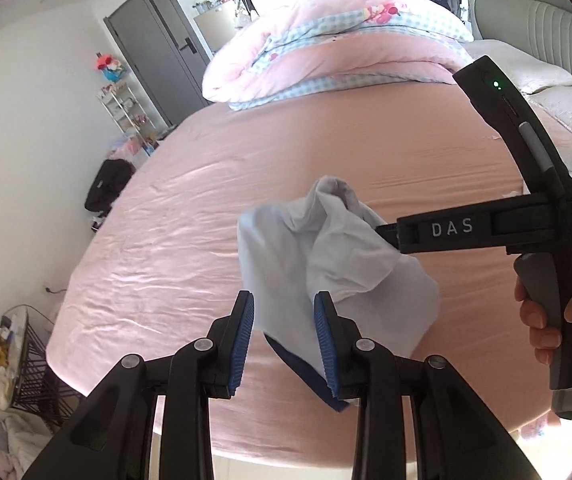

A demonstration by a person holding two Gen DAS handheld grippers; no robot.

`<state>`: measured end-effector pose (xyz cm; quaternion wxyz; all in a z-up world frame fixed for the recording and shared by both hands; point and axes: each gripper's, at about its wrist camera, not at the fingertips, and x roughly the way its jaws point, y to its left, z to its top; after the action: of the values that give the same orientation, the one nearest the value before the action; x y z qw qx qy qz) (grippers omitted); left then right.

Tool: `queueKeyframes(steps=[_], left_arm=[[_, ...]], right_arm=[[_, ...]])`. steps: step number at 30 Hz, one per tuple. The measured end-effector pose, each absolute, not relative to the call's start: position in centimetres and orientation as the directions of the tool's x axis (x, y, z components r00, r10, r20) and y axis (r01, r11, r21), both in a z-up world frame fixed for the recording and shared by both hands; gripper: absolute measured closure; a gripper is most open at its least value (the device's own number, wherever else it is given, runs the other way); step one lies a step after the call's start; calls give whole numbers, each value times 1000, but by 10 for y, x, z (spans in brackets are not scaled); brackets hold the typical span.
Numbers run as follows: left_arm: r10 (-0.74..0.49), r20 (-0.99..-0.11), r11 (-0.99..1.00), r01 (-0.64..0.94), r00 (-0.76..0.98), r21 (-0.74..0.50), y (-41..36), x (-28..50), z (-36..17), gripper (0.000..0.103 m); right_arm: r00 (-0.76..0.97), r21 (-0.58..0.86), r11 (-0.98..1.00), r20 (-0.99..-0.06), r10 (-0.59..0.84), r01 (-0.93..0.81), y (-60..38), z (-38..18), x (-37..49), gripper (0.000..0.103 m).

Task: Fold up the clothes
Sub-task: 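Lower the folded bundle onto the bed and open both grippers, then position both open grippers around the folded shirt bundle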

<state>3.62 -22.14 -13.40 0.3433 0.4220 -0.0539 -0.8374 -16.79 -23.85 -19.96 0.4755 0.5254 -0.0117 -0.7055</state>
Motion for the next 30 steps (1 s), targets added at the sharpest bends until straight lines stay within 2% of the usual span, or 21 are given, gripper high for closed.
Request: queueKeyframes(steps=[2, 5, 10, 15, 22, 30], left_arm=[[-649, -641, -739, 537, -409, 406, -229, 38, -128, 72], [-653, -634, -736, 547, -415, 399, -247, 36, -123, 58], [-597, -651, -775, 547, -469, 316, -247, 49, -117, 56], [-510, -681, -824, 525, -525, 212, -251, 48, -121, 48], [-530, -681, -823, 500, -506, 269, -246, 24, -134, 48], [-552, -685, -813, 488, -476, 317, -245, -11, -148, 48]], right_arm=[[13, 512, -526, -725, -689, 680, -247, -197, -162, 34], [7, 475, -514, -739, -673, 714, -259, -195, -152, 34], [1, 452, -504, -745, -667, 736, -268, -193, -145, 34], [31, 498, -491, -724, -690, 715, -265, -188, -148, 34], [21, 485, -480, -720, -694, 731, -264, -176, -147, 34], [-75, 377, -538, -765, -640, 754, -254, -171, -157, 34]])
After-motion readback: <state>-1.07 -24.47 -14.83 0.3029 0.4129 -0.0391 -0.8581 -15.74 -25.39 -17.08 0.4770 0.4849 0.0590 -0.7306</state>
